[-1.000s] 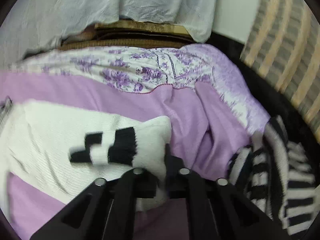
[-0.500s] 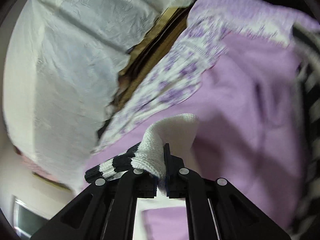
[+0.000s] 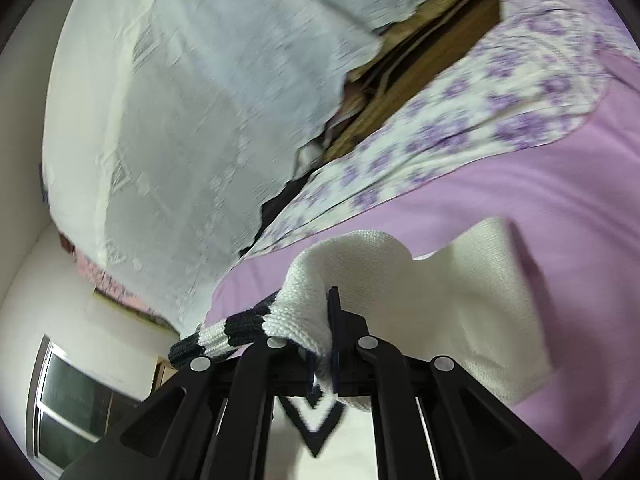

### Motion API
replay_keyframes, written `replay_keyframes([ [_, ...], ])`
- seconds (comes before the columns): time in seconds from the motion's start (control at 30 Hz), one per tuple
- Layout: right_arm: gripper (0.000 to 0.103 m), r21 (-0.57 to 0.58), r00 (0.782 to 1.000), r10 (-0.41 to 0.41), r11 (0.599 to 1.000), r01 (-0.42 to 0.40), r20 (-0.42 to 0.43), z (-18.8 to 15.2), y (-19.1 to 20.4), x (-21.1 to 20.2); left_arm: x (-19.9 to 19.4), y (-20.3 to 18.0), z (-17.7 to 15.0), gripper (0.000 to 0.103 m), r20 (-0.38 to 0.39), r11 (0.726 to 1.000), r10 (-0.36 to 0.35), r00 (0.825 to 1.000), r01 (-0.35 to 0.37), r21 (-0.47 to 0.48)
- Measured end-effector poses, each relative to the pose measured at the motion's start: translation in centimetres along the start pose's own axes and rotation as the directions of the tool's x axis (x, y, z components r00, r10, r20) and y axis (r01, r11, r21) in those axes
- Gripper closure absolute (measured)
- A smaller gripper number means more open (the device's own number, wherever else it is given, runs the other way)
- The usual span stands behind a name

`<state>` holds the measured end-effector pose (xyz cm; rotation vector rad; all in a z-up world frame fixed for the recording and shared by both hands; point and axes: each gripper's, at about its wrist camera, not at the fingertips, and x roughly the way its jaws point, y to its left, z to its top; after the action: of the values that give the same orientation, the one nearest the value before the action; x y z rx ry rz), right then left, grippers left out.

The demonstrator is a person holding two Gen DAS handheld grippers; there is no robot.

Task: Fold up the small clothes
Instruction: 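Lift the cuff with the right tool and fold the sleeve across the sweater body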

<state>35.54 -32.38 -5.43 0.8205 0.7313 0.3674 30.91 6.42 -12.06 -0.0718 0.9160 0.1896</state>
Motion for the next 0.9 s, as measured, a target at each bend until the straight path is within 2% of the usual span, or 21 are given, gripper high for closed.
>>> replay_keyframes([
  [0.1,0.097,-0.033,0.999,0.023,0.999,-0.024,-0.031,-1.1,2.7,2.2,-0.1,3.1,0.0,0.004,0.0,0.998,0.012,1.0,-0.012,-0.057],
  [0.27,0.097,-0.078,0.995,0.04,0.996,-0.047,-0.086,-3.2,6.2,5.5,0.4,5.8,0.1,0.004,-0.02,0.987,-0.03,0.999,0.027,-0.158],
  [0.4,0.097,-0.133,0.993,0.014,0.991,-0.031,-0.121,-5.4,8.1,8.2,0.6,5.0,-0.3,0.004,-0.005,0.992,0.007,1.0,-0.007,-0.123],
  [0.53,0.096,-0.185,0.984,-0.05,0.983,0.018,-0.171,-8.1,8.3,11.1,1.3,4.2,-0.6,0.004,-0.014,0.995,0.041,0.999,-0.043,-0.091],
  [0.77,0.093,-0.28,0.939,-0.185,0.955,0.101,-0.29,-12.7,7.4,15.9,1.7,4.5,-0.8,0.004,-0.025,0.994,0.042,0.999,-0.044,-0.098],
  [0.9,0.081,-0.355,0.915,-0.254,0.925,0.135,-0.315,-14.3,7.4,16.9,1.9,4.5,-0.8,0.004,-0.03,0.994,0.046,0.999,-0.048,-0.094],
])
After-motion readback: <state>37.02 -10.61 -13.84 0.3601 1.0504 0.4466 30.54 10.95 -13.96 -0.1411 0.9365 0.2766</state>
